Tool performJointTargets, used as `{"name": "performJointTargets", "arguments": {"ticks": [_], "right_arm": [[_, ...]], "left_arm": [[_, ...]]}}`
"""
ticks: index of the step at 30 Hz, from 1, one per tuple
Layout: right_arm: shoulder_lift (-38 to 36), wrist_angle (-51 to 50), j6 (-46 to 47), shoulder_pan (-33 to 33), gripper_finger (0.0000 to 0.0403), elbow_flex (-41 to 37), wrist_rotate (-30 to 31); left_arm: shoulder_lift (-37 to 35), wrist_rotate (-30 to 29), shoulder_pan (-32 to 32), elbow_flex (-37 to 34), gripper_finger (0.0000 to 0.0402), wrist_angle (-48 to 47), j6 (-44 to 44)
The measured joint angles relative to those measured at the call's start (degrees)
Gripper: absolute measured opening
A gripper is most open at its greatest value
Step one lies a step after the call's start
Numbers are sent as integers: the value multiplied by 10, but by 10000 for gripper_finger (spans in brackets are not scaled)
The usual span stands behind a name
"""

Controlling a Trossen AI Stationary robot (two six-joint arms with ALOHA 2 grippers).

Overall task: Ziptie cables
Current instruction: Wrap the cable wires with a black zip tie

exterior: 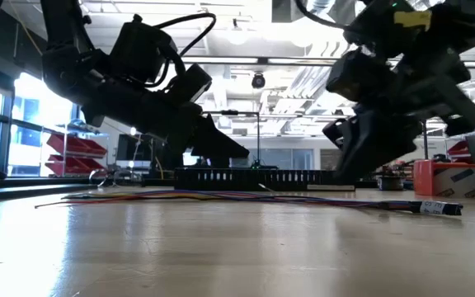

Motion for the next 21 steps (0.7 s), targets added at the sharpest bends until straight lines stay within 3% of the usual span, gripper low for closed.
{"name": "performJointTargets", "arguments": {"ticks": [8, 14, 17, 21], "right_arm": [[11, -33, 15, 19, 0, 0, -6], [7, -96, 5, 9, 0, 3, 29], [7, -104, -13, 8, 0, 5, 67], [10, -159, -38, 9, 0, 33, 168]], "left_arm": [[0, -5, 0, 0, 87, -2, 0], [0, -5, 0, 0, 87, -2, 0], [0, -5, 0, 0, 87, -2, 0], [0, -7, 0, 0, 87, -2, 0]]}}
